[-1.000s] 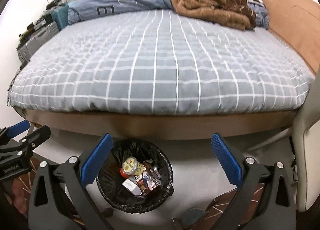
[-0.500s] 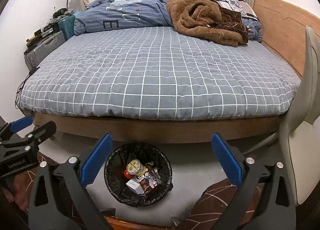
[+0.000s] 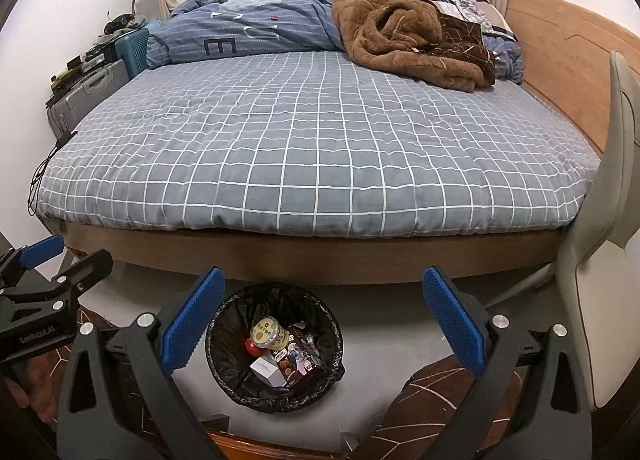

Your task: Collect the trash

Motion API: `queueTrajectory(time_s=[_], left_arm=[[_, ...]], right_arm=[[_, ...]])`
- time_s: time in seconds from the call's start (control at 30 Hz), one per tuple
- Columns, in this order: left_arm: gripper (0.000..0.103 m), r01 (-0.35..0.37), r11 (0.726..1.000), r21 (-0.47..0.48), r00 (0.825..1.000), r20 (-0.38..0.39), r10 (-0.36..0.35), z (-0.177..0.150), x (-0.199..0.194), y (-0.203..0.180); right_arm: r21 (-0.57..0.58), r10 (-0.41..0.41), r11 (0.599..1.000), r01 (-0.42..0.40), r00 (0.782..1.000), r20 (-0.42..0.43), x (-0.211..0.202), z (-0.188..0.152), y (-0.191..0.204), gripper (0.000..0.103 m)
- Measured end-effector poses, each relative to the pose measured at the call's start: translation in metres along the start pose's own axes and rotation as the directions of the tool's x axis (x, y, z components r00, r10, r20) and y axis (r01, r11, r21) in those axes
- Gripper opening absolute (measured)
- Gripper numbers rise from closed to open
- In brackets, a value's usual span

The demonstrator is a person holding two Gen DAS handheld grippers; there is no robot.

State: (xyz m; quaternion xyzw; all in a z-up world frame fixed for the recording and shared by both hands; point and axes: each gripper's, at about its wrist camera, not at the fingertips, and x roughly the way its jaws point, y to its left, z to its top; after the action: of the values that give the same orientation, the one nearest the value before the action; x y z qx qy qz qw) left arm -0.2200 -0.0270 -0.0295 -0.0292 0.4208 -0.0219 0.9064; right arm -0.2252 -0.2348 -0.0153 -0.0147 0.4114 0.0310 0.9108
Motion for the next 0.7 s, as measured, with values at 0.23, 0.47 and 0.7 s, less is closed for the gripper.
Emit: queueTrajectory(time_s=[0.23, 0.47, 0.7], left_arm=[[0.097, -0.003, 1.0, 0.003, 1.0, 0.0, 0.003, -0.0005, 0.0007, -0.0001], [0.097, -0.036, 0.999, 0.008, 0.999, 0.0, 0.036, -0.0014, 0.0023, 0.0008], [0.097, -0.039, 0.999, 0.009, 0.999, 0.004, 0.039, -0.0007, 0.0012, 0.0018]], right_arm=[[-0.002, -0.009, 1.0, 0.009, 1.0, 0.005, -0.001, -0.0001, 0.0004, 0.095], [-0.006, -0.007, 1.0, 0.007, 1.0, 0.004, -0.0007, -0.0003, 0.0008, 0.095], [-0.006, -0.006, 1.0, 0.006, 1.0, 0.002, -0.0002, -0.0018, -0.0004, 0.096]])
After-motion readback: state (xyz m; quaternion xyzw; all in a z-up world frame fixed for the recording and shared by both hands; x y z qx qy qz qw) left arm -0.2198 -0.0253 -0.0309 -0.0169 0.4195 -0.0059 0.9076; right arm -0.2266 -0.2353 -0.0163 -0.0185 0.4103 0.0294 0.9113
